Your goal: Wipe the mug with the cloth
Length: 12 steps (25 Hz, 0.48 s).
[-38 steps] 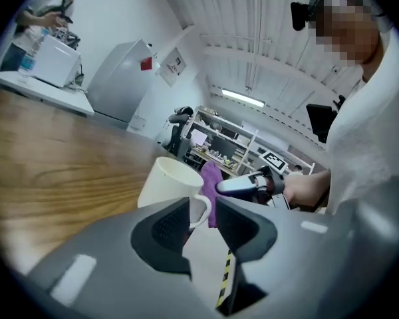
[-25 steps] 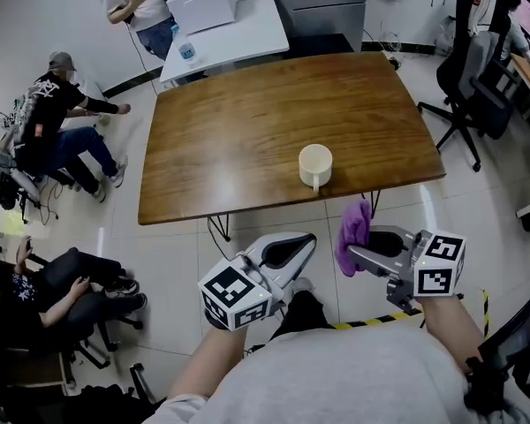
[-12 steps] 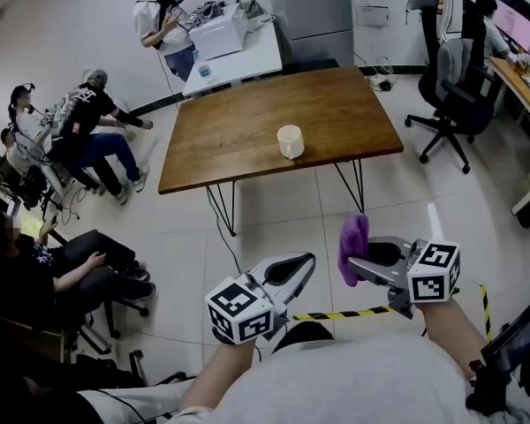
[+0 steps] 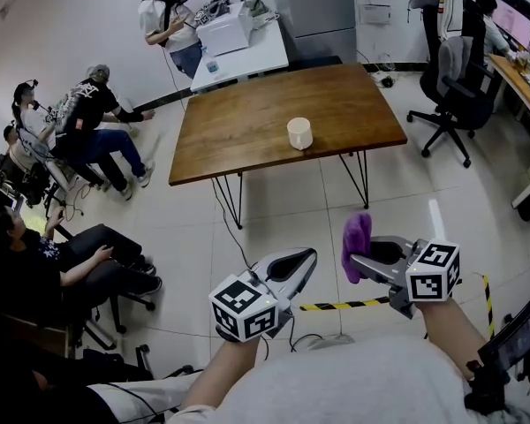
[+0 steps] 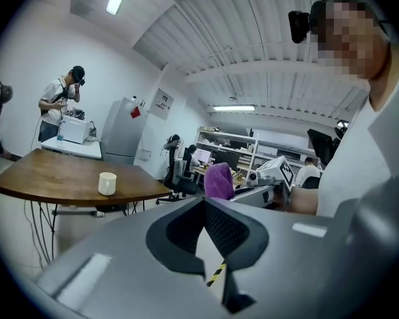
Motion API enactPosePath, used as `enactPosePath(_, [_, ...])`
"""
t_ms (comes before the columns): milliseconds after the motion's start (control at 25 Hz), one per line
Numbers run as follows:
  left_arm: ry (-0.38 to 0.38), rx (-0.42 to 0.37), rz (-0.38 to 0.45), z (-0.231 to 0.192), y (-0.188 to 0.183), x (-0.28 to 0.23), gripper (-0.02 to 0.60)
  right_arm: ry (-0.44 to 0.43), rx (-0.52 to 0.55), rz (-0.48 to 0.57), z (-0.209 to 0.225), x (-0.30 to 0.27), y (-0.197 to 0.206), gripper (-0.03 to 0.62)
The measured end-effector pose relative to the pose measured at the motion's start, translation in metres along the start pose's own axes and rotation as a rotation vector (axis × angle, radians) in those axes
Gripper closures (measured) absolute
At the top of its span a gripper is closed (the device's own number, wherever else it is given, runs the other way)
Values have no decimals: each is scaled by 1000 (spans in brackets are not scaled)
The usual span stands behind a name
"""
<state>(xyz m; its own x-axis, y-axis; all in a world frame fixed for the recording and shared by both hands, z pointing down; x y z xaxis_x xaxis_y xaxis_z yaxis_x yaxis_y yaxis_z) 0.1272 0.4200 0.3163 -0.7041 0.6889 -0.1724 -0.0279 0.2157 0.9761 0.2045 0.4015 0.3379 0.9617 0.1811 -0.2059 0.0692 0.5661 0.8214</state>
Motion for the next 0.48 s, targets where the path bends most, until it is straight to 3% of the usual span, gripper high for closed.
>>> enactPosePath(480, [-12,-32,-13,4,-1,30,588,1,24,-14,-29,-18,7,487])
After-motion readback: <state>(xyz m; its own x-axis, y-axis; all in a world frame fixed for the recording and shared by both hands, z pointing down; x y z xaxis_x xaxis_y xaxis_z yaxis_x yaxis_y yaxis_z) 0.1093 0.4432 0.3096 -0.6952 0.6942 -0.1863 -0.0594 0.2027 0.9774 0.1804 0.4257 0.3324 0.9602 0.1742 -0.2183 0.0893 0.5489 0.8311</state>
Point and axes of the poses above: the fingertips, and each gripper's own axes: x backward along the fingers, z to its right, y out of its underside, the point moved 1 cm from there along x, backward along the fingers, and after that the axes turned 7 degrees about -x, right-handed, at the moved point
